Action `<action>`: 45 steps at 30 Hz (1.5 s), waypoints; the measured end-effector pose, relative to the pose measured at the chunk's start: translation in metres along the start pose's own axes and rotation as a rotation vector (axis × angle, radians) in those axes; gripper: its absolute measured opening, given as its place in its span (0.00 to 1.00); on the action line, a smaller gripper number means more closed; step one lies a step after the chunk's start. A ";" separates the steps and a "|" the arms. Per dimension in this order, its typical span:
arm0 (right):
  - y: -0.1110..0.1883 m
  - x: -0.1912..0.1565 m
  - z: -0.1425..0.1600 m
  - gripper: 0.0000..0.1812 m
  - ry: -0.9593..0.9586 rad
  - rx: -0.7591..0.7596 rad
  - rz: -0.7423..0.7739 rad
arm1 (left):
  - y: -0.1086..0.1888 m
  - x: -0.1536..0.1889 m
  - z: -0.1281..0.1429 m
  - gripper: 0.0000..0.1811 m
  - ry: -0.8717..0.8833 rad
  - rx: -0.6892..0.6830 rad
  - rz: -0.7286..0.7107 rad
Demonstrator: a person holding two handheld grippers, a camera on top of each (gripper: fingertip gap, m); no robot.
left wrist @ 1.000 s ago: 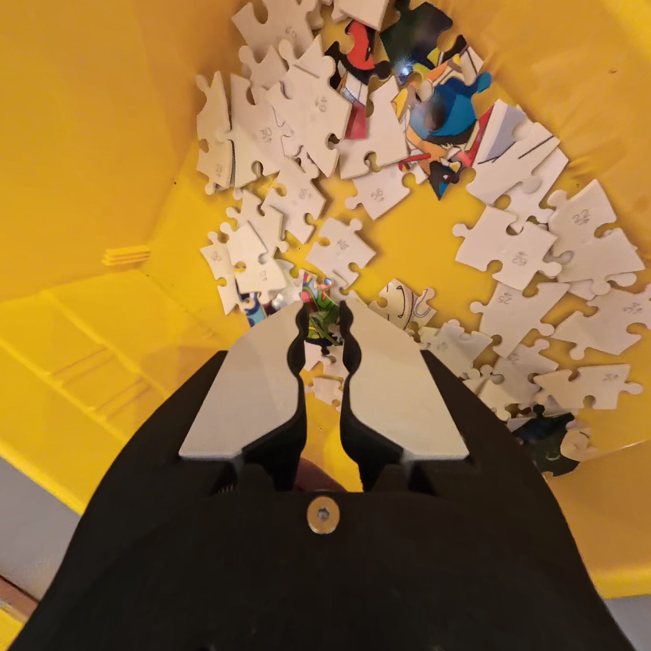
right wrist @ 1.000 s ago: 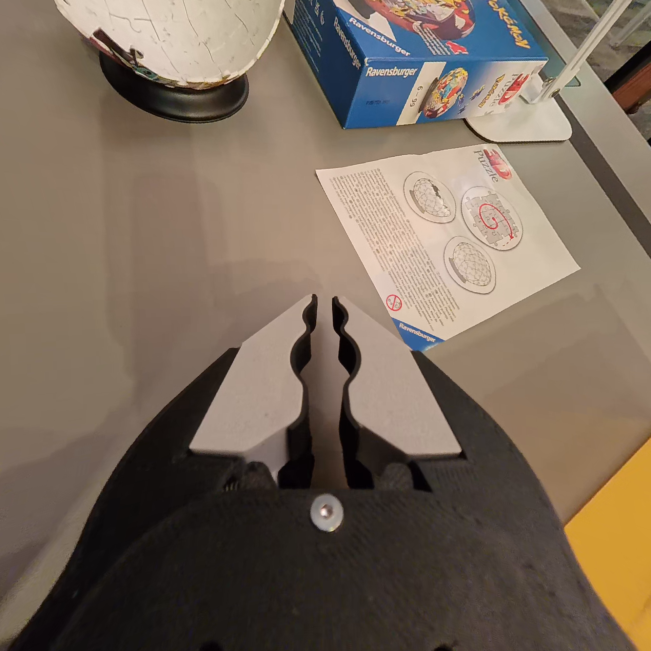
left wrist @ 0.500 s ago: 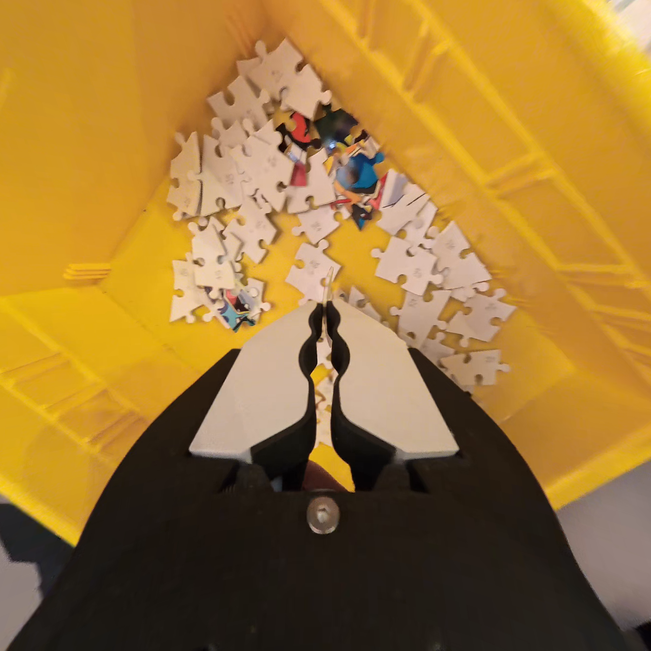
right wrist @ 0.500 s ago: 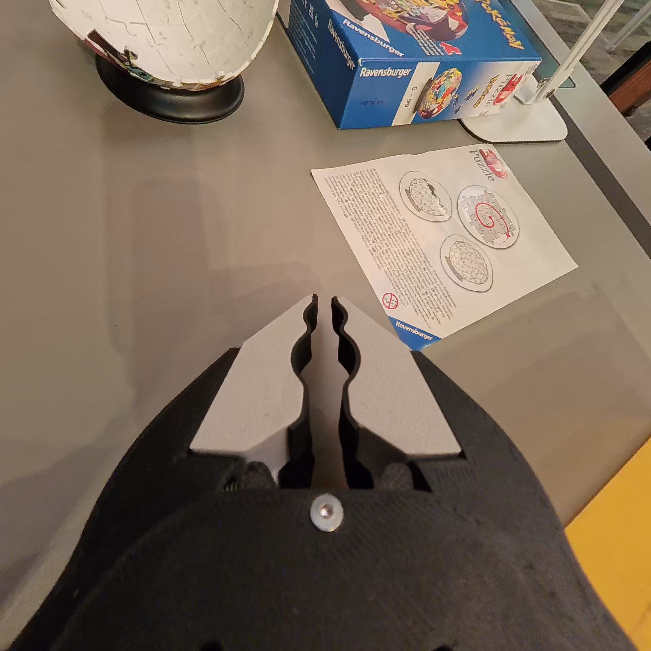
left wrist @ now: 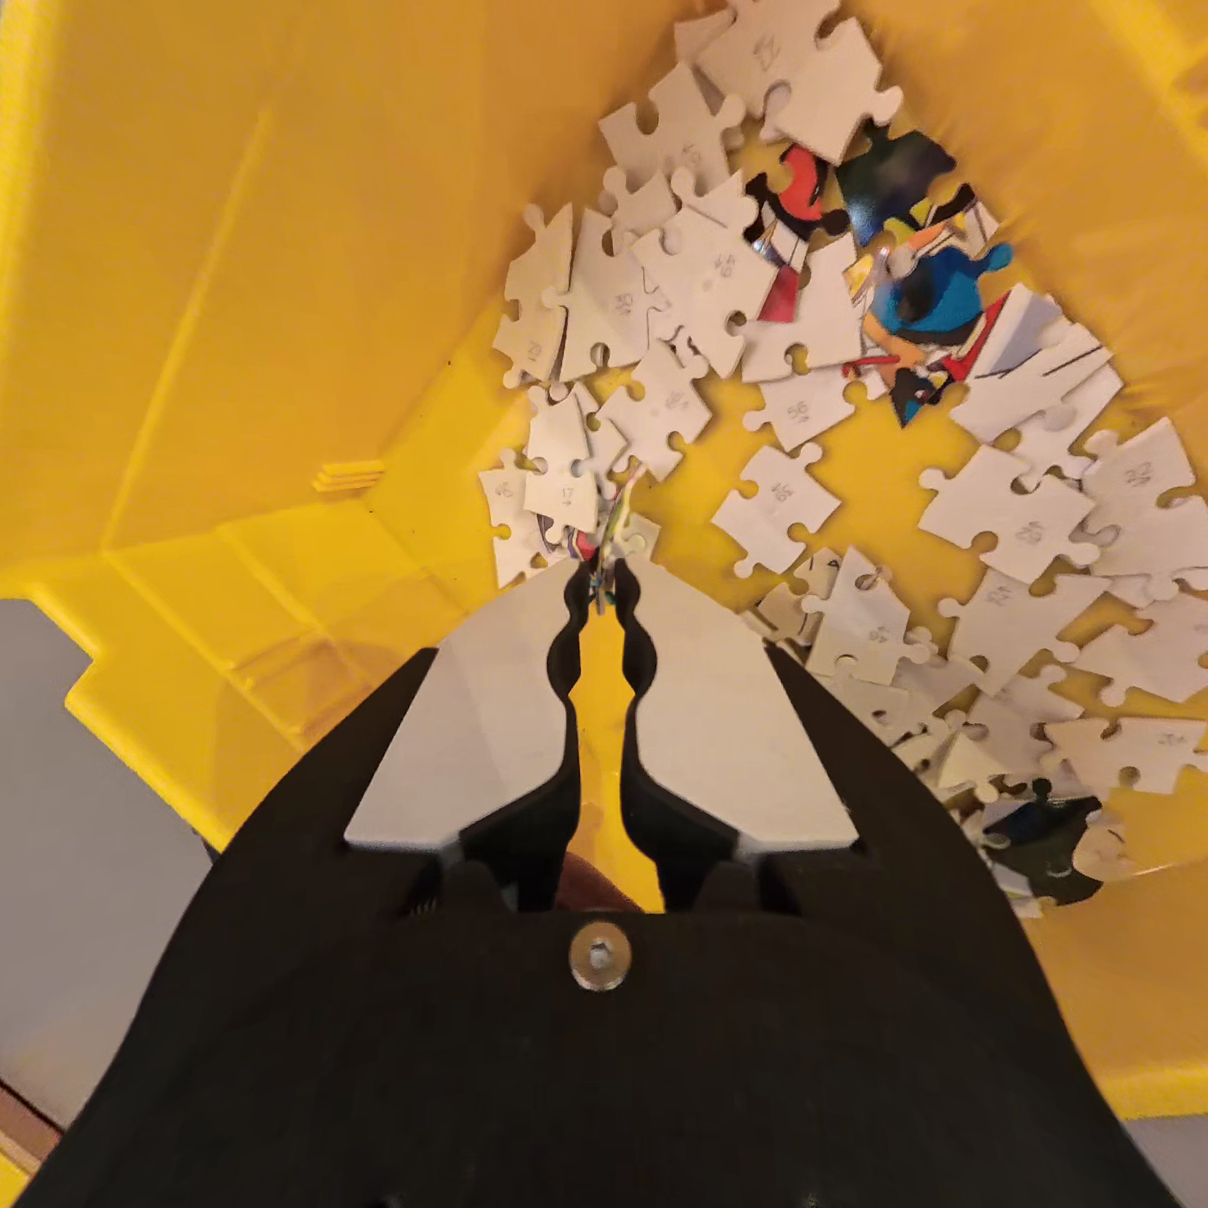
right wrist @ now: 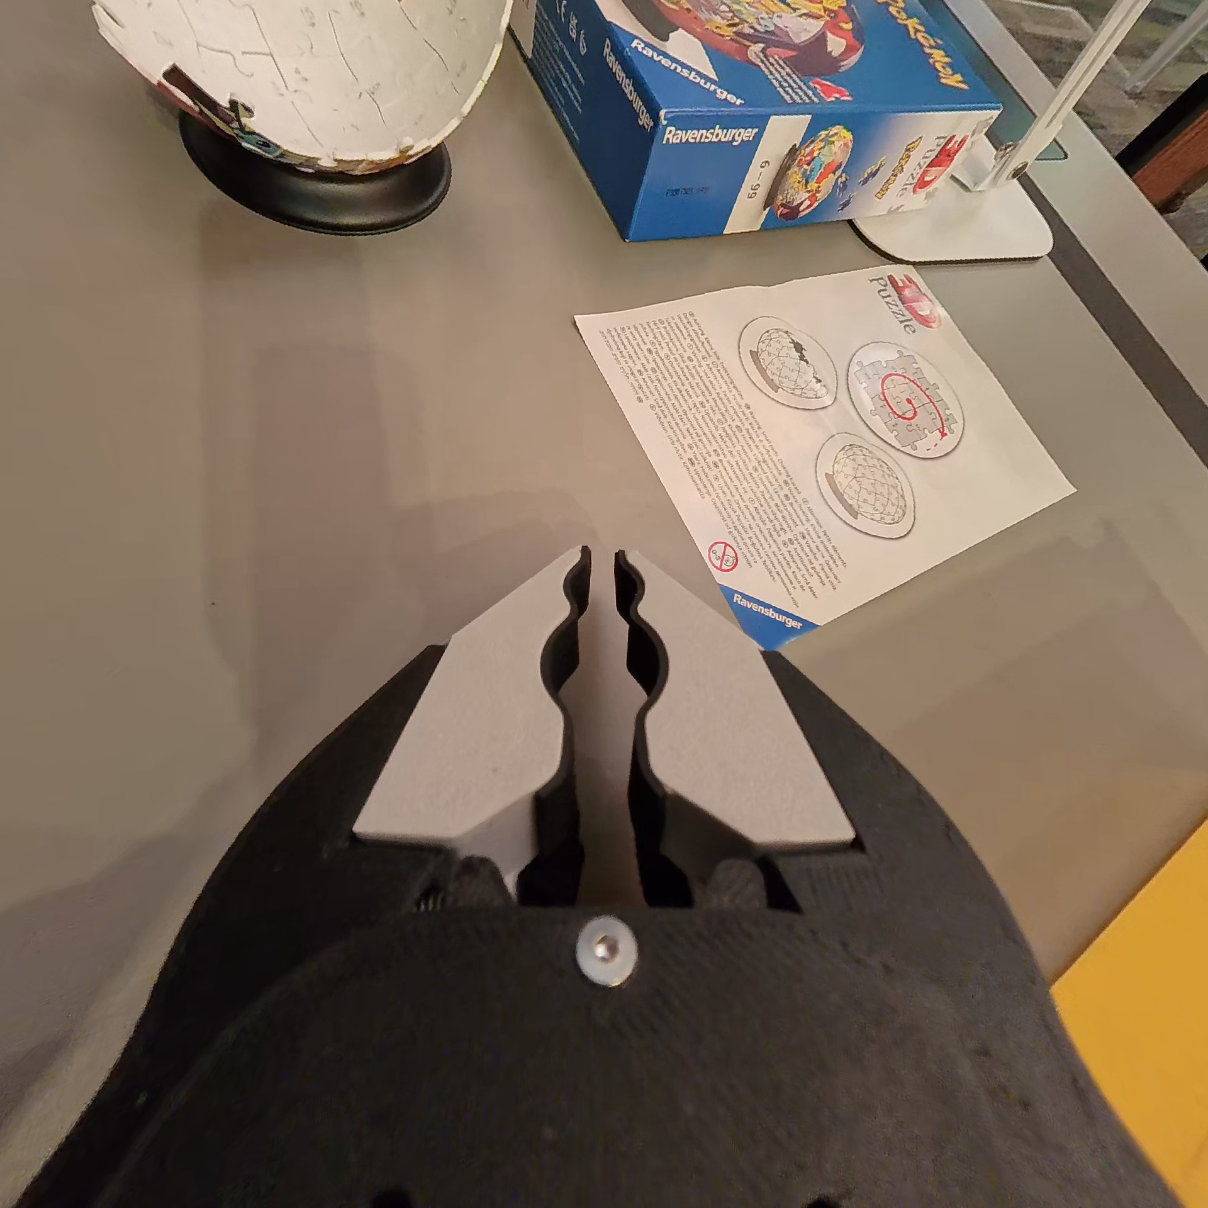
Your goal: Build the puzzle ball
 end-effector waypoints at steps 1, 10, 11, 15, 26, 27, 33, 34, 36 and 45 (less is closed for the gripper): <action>0.000 0.000 0.000 0.03 -0.001 0.001 -0.001 | -0.001 -0.001 0.001 0.04 -0.004 -0.006 0.004; 0.001 0.001 0.000 0.03 -0.007 0.006 -0.003 | -0.003 -0.003 -0.001 0.01 -0.009 -0.010 0.037; 0.001 0.001 0.000 0.03 -0.007 0.005 -0.003 | -0.001 -0.001 -0.002 0.01 -0.007 -0.009 0.088; 0.001 0.002 0.000 0.03 -0.011 0.007 -0.007 | 0.010 0.012 0.000 0.01 0.040 -0.005 0.348; 0.001 0.002 0.000 0.03 -0.016 0.009 -0.017 | 0.004 -0.009 -0.004 0.16 0.047 -0.010 0.159; 0.001 0.002 0.000 0.03 -0.018 0.009 -0.018 | 0.006 -0.014 -0.005 0.15 0.046 -0.001 0.122; 0.000 0.002 0.001 0.03 -0.020 0.005 -0.018 | 0.004 -0.023 -0.015 0.13 -0.053 0.052 -0.025; 0.000 0.002 0.001 0.03 -0.019 0.005 -0.018 | 0.001 -0.022 -0.016 0.13 -0.086 0.045 -0.049; 0.000 0.002 0.001 0.03 -0.017 0.004 -0.017 | -0.007 -0.020 -0.016 0.14 -0.169 -0.003 -0.086; 0.001 0.002 0.000 0.03 -0.020 0.012 -0.017 | -0.026 -0.011 -0.020 0.16 -0.193 -0.093 0.027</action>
Point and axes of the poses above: each gripper's, where its closed fingertips meet, y back along the fingers, z out of its underside, x = y × z across the jaws, the point moved 8 cm from there along y, back along the fingers, and after that the axes turned 7 degrees about -z, right-handed, at the moved point
